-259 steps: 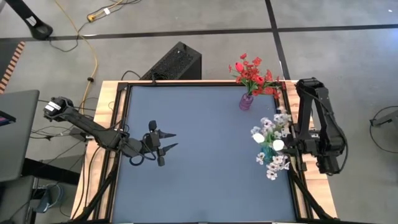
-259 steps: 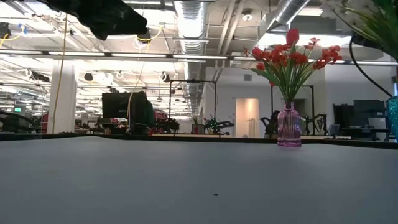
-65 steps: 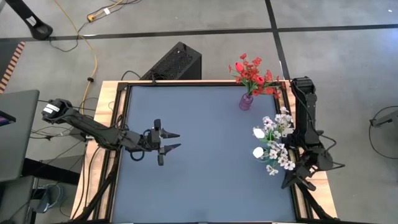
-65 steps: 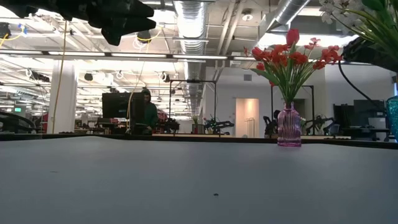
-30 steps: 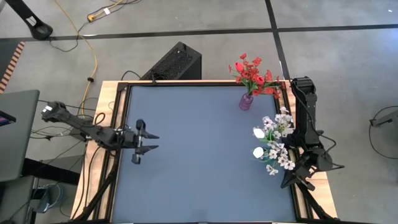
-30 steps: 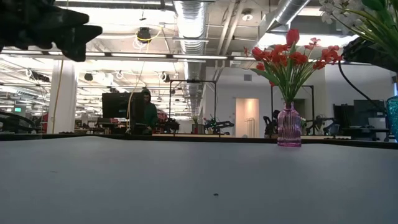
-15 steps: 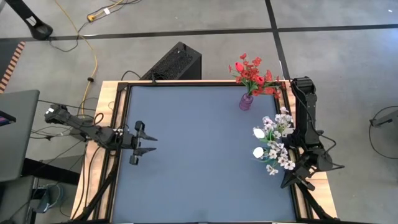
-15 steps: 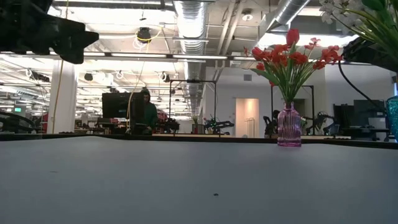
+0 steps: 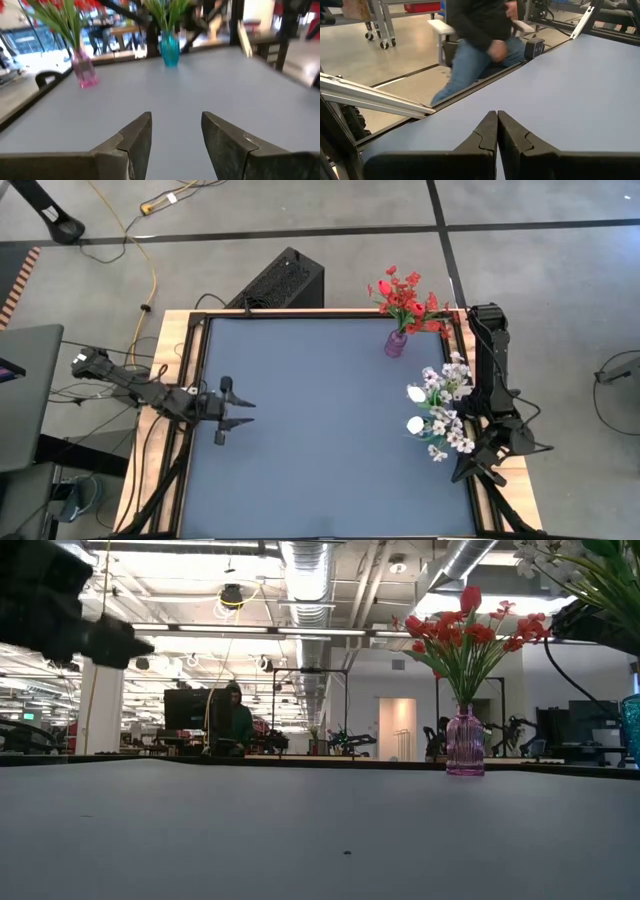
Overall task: Sort flowers into vase by color
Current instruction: Return to Home Position
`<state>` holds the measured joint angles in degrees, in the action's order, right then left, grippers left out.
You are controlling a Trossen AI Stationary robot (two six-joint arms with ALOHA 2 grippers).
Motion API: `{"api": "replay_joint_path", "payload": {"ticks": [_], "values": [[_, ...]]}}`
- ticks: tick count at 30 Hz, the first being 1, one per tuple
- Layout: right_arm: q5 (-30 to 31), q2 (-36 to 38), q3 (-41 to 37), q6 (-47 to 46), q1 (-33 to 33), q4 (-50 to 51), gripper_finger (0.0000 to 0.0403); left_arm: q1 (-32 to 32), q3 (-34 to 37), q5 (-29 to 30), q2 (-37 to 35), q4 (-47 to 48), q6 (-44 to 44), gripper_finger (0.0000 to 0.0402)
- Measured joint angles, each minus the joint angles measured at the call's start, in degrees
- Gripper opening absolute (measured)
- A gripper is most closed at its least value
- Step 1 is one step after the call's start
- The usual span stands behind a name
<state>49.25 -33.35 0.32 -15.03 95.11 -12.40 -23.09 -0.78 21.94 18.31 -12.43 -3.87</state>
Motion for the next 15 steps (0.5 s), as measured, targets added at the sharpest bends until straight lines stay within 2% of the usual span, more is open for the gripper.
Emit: {"api": "replay_joint_path", "payload": {"ticks": [5, 15], "values": [[0.00, -0.01, 0.00, 0.00, 0.00, 0.00, 0.0038, 0.00, 0.00, 0.01, 0.01, 8.64, 0.02, 0.0163], [-0.01, 0.01, 0.00, -0.04, 0.01, 0.00, 0.0038, 0.00, -0.15, -0.28, 0.81, 9.36, 0.04, 0.0163]]}}
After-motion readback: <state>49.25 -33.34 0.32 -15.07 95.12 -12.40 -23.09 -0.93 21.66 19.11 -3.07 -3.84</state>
